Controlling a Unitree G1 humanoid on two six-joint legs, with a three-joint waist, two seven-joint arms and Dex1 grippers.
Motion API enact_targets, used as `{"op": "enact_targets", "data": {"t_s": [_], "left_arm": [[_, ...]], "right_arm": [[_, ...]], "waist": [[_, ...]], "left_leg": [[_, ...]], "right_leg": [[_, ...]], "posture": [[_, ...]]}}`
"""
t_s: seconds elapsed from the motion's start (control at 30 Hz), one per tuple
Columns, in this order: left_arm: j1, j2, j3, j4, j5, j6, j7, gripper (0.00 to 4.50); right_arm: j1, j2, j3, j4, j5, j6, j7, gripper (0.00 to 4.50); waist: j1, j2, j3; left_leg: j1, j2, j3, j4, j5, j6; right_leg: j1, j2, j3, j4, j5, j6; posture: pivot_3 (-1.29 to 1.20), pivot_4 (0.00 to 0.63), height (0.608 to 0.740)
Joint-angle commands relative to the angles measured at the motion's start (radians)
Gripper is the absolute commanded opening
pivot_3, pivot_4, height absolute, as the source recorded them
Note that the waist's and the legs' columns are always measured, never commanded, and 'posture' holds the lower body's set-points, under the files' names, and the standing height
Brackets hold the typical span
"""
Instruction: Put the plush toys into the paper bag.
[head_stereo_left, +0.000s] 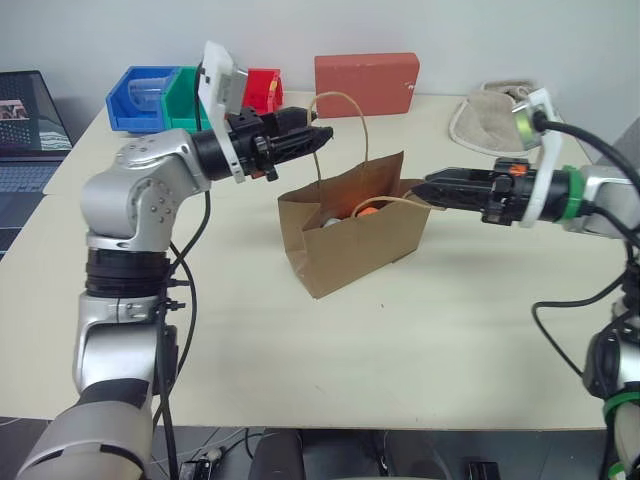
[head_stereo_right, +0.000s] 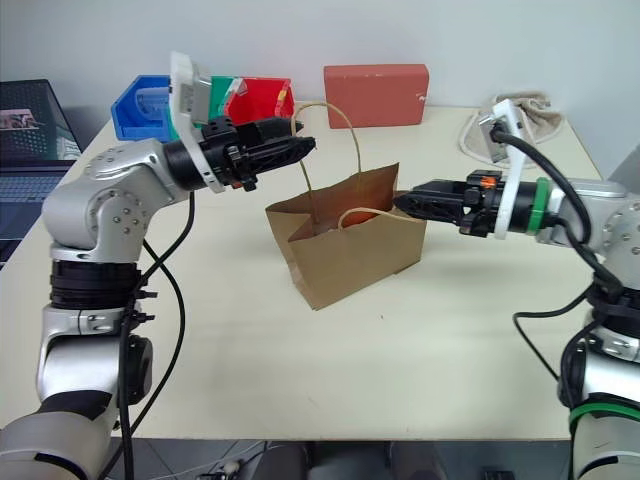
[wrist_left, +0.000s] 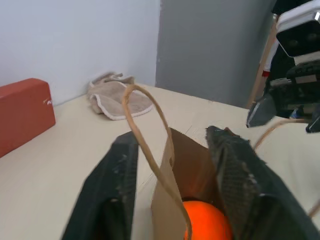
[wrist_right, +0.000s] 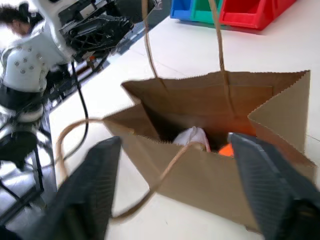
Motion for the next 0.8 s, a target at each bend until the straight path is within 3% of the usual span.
{"op": "enact_targets", "data": {"t_s": [0.03, 0.1, 0.13, 0.3, 0.43, 0.8], "left_arm": [[0.015, 0.052, 0.031, -0.018, 0.027, -0.040, -0.028, 3.78], [0.038, 0.079, 0.034, -0.019, 0.031, -0.043, -0.047, 4.43], [0.051, 0.093, 0.037, -0.024, 0.026, -0.046, -0.070, 4.47], [0.133, 0.154, 0.066, -0.044, -0.013, -0.013, -0.148, 4.47], [0.275, 0.192, 0.065, -0.102, -0.034, -0.010, -0.221, 4.47], [0.286, 0.091, 0.004, -0.064, 0.036, -0.107, -0.196, 4.47]], "right_arm": [[0.029, -0.109, -0.014, -0.039, -0.046, -0.132, 0.128, 4.50], [0.082, -0.186, 0.007, -0.038, -0.121, -0.246, 0.194, 4.50], [0.091, -0.201, 0.002, -0.024, -0.138, -0.279, 0.208, 4.50], [0.215, -0.278, 0.004, -0.066, -0.261, -0.495, 0.316, 4.50], [0.297, -0.254, -0.007, -0.229, -0.186, -0.520, 0.357, 4.50], [0.324, -0.233, -0.004, -0.308, -0.120, -0.514, 0.349, 4.50]], "waist": [[-0.001, 0.000, 0.000], [0.000, 0.000, 0.000], [-0.001, 0.000, 0.000], [-0.002, 0.000, 0.000], [-0.010, 0.000, 0.000], [0.016, 0.000, 0.000]], "left_leg": [[0.000, 0.000, 0.000, 0.000, 0.000, 0.000], [0.001, 0.000, 0.000, 0.000, 0.000, 0.000], [0.002, 0.000, 0.000, 0.001, 0.000, 0.000], [0.002, 0.000, 0.002, 0.002, 0.000, 0.000], [0.003, 0.001, 0.002, 0.000, 0.000, 0.000], [0.004, 0.001, 0.002, 0.004, 0.000, 0.000]], "right_leg": [[0.000, 0.000, 0.000, 0.000, 0.000, 0.000], [0.001, 0.000, 0.000, 0.000, 0.000, 0.000], [0.001, 0.000, 0.000, 0.000, 0.000, 0.000], [0.002, 0.000, 0.002, 0.001, 0.000, 0.000], [0.001, 0.001, 0.002, 0.001, 0.000, 0.000], [0.004, 0.000, 0.002, 0.001, 0.000, 0.000]], "posture": [[0.00, 0.150, 0.740], [0.00, 0.150, 0.740], [0.00, 0.150, 0.740], [0.00, 0.150, 0.740], [0.00, 0.150, 0.740], [0.00, 0.150, 0.740]]}}
